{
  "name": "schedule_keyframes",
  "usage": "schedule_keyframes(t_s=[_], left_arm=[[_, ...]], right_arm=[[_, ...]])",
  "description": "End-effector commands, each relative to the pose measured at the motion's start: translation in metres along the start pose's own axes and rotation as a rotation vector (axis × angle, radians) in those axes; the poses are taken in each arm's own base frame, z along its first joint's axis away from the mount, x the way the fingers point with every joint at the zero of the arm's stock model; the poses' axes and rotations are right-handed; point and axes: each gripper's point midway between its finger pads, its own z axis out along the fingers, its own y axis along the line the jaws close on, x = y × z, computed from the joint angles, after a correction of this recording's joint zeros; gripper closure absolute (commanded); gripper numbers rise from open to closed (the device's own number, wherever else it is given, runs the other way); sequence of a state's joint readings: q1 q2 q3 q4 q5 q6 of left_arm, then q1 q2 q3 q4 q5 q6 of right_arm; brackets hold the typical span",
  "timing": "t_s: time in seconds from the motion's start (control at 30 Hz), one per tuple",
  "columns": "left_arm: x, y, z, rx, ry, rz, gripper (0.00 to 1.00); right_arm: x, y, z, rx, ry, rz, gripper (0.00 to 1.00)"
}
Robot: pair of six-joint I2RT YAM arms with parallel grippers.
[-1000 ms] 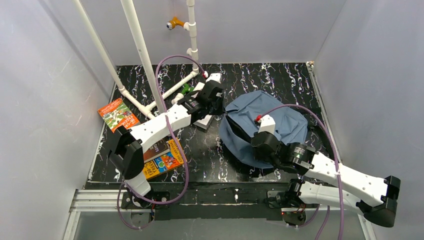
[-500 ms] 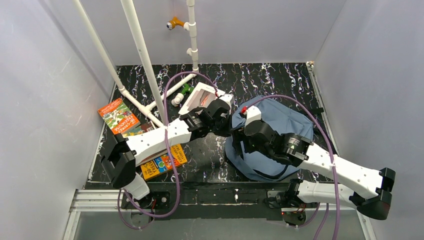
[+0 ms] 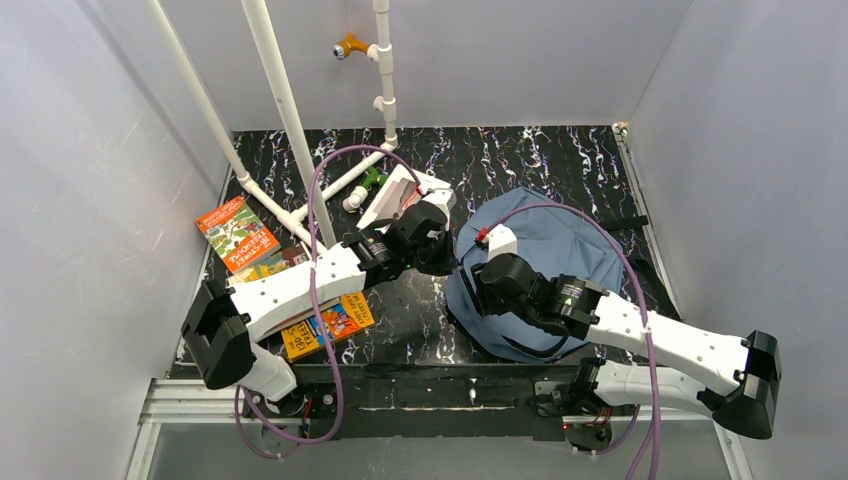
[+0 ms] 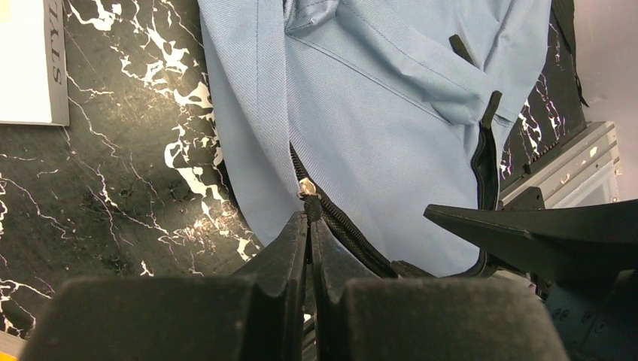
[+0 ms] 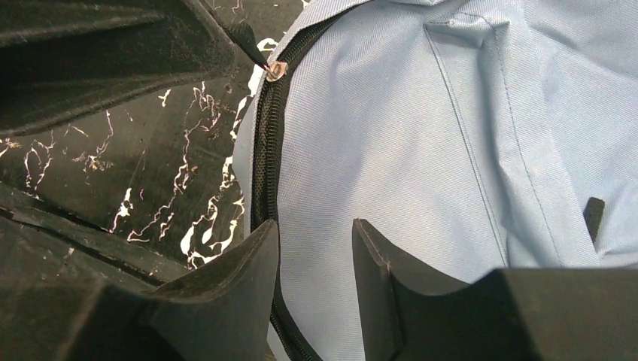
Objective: Pack the student bag
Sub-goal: Unzip the student bag at the center of the board.
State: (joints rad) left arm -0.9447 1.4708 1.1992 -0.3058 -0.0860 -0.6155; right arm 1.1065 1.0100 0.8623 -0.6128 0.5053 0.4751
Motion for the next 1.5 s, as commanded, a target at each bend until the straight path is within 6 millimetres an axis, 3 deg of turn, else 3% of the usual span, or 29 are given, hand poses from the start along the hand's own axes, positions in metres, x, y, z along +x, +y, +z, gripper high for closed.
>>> schedule_keyframes(t_s=[0.0,0.13,0.43,0.7,1.03,1.07,1.1,1.13,1.17,1.33,1.47], left_arm=[[-0.013,-0.006,-0.013,0.024,-0.049,-0.026,1.00],[-0.015,-0.008,-0.014,0.036,-0.055,-0.029,1.00],[-0.012,-0.005,-0.013,0.021,-0.050,-0.037,1.00],[-0.014,-0.012,-0.013,0.046,-0.043,-0.042,1.00],[0.001,-0.004,-0.011,0.039,-0.026,-0.087,1.00],[0.001,-0.004,-0.011,0.039,-0.026,-0.091,1.00],[0.002,-0.003,-0.010,0.033,-0.026,-0.091,1.00],[0.001,0.000,-0.009,0.018,-0.030,-0.090,1.00],[-0.002,0.004,-0.009,-0.002,-0.044,-0.089,1.00],[-0.021,0.019,0.002,-0.119,-0.096,-0.026,1.00],[-0.034,0.034,0.035,-0.229,-0.085,0.042,1.00]], right_arm=[[-0.001,0.013,0.007,-0.059,-0.038,0.044,0.50],[0.011,0.019,0.014,-0.088,-0.001,0.036,0.51],[0.000,0.026,-0.008,-0.174,-0.030,0.044,0.37],[0.007,0.032,0.016,-0.166,-0.025,-0.016,0.36],[0.013,0.009,0.035,-0.035,-0.093,0.013,0.56],[0.012,0.010,0.036,-0.037,-0.099,0.011,0.61],[0.014,0.009,0.037,-0.031,-0.091,0.006,0.75],[0.016,0.008,0.036,-0.023,-0.073,0.005,0.96],[0.020,0.006,0.035,-0.008,-0.042,0.004,0.99],[0.037,0.026,0.018,-0.132,0.071,0.063,0.99],[0.055,0.045,0.001,-0.285,0.123,0.147,0.99]])
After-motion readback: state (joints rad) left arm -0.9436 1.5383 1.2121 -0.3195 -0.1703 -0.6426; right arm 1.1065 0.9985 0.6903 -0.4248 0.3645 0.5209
